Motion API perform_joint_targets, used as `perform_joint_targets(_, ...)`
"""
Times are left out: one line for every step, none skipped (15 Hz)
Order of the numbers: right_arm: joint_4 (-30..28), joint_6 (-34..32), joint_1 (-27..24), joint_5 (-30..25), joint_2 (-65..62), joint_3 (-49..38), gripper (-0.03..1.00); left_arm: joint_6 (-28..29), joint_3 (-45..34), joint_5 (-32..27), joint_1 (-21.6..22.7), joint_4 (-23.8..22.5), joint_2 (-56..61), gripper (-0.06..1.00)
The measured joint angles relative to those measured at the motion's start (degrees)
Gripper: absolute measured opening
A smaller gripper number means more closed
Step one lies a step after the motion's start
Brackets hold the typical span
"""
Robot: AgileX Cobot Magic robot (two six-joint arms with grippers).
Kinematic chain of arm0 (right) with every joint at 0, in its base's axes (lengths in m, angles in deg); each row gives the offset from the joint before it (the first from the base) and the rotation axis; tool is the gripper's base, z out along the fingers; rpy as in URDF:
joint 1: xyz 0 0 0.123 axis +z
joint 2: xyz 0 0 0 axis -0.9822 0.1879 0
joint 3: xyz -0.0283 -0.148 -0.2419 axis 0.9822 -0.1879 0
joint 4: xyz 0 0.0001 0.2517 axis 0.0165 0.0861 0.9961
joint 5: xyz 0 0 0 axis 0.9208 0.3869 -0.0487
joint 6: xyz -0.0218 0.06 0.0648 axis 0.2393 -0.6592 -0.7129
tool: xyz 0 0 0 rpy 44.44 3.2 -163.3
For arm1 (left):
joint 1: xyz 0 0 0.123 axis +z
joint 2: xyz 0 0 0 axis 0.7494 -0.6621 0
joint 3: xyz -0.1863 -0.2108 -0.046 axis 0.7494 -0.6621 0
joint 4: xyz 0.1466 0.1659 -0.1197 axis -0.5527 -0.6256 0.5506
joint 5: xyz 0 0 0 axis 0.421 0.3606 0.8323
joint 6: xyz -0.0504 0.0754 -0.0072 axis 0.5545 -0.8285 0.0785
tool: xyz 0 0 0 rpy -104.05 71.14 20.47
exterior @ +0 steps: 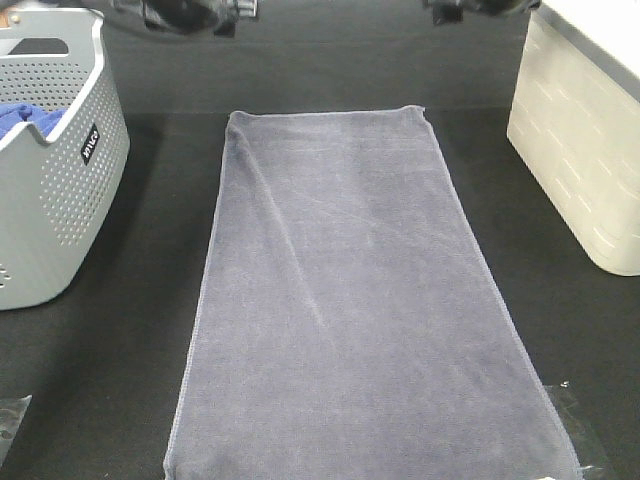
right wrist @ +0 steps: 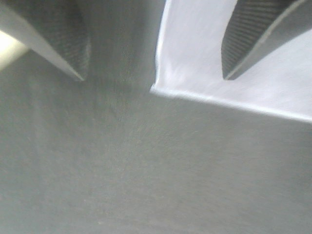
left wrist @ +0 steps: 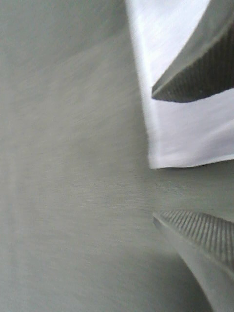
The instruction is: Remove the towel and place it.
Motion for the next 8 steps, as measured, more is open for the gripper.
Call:
perform_joint_targets(0.7,0.0,0.0,-4.6,-2.5,0.0,0.71,-1.1,0.0,-4.6,-0.5,0.2,3.0,0.62)
perform_joint_targets(1.0,0.0,0.0,-9.5,-4.6,0.0,0.71,-2.1,0.1,-8.4,-0.8,0.2,5.8,0.62)
perform_joint_targets(1.0,0.0,0.0,-13.8,-6.6,0.0,0.71,-3.0,0.1,-11.9,-1.0,0.2,8.4,0.62)
perform_joint_targets(1.0,0.0,0.0,-18.5,-8.7,0.0,0.71,-4.1,0.1,-15.9,-1.0,0.2,11.0,0.62)
perform_joint_targets(1.0,0.0,0.0,-23.7,-10.4,0.0,0.71,-5.0,0.1,-19.9,-1.0,0.2,13.5,0.62)
perform_joint_targets(1.0,0.0,0.0,-28.4,-12.1,0.0,0.71,-5.6,0.1,-23.6,-1.0,0.1,15.6,0.62)
perform_joint_targets(1.0,0.0,0.0,-33.1,-13.5,0.0,0.71,-6.0,0.1,-26.4,-1.0,0.1,17.1,0.62)
perform_joint_targets(1.0,0.0,0.0,-36.6,-14.4,0.0,0.71,-6.4,0.1,-27.3,-1.0,0.2,18.2,0.62)
